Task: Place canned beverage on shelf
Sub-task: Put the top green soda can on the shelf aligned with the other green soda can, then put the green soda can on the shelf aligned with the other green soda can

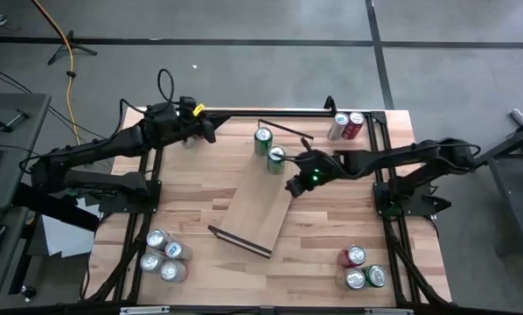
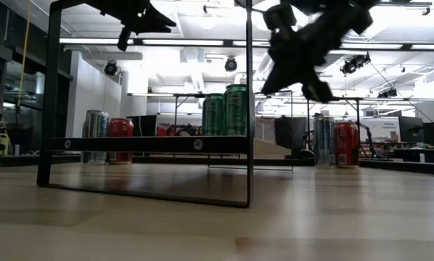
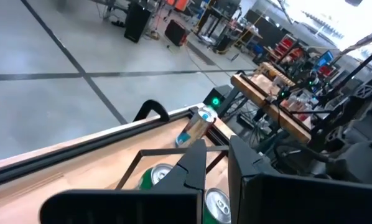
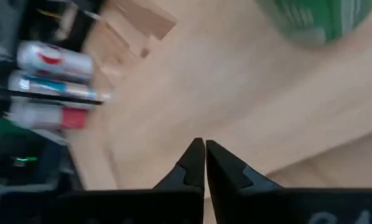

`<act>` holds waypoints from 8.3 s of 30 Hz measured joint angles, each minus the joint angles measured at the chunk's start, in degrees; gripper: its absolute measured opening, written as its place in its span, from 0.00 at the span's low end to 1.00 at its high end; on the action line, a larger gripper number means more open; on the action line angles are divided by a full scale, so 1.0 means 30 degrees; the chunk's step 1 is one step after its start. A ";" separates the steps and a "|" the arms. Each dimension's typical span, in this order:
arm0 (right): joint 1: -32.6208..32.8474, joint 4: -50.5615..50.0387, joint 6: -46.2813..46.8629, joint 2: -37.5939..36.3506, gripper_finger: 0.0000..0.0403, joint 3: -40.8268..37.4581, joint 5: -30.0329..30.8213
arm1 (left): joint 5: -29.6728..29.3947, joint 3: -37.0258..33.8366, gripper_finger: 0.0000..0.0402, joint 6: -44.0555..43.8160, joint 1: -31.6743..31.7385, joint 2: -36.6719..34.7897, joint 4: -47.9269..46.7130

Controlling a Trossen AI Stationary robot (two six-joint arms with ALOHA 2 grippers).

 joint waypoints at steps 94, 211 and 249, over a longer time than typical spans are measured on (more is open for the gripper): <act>-0.2214 0.7175 0.6721 0.4576 0.00 0.1137 0.9964 | -0.0418 -0.0022 0.00 0.1137 0.0379 0.8512 0.0855; 2.1602 -2.1382 1.0226 0.4299 0.97 1.0980 0.0655 | 0.7843 -0.0007 0.00 0.4422 -0.2288 -0.2339 -0.2232; 2.0655 -2.1173 0.8399 0.6838 0.71 1.1384 -0.1179 | 0.7843 -0.0009 0.00 0.4477 -0.2280 -0.2339 -0.2235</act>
